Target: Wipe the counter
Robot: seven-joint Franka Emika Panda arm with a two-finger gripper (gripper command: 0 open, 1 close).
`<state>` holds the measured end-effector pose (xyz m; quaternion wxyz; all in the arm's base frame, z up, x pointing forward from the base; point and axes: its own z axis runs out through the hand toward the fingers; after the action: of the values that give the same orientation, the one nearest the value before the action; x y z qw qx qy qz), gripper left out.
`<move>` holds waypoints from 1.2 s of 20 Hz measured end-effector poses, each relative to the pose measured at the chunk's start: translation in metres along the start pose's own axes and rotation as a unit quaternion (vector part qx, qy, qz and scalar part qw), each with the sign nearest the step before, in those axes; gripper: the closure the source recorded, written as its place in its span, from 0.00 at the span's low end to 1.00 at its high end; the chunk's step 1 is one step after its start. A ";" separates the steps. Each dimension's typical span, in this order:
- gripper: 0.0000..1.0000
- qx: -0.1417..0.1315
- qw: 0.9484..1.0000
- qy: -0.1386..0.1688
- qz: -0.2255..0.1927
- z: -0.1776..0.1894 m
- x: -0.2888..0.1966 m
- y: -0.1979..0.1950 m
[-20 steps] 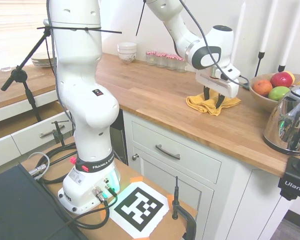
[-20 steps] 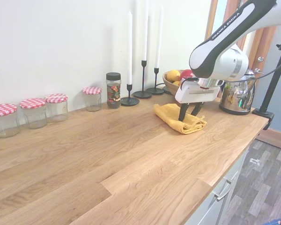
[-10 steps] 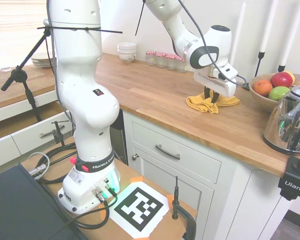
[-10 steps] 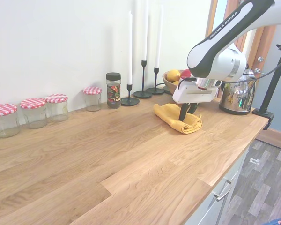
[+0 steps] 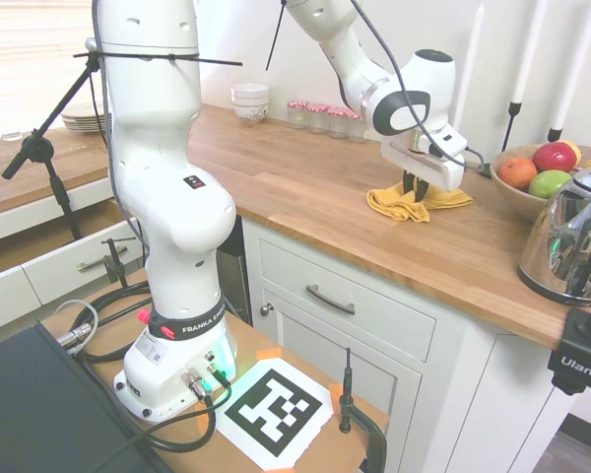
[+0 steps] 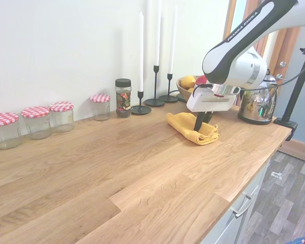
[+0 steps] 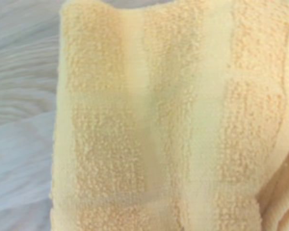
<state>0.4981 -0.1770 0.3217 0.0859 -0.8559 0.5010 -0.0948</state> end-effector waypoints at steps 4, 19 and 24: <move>1.00 0.000 1.000 0.004 -0.024 0.006 -0.033 -0.036; 1.00 -0.024 0.994 0.029 -0.107 0.010 -0.195 -0.151; 1.00 -0.032 0.990 0.038 -0.134 0.009 -0.247 -0.178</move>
<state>0.5320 0.1254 0.3376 0.0257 -0.9136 0.3873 -0.1212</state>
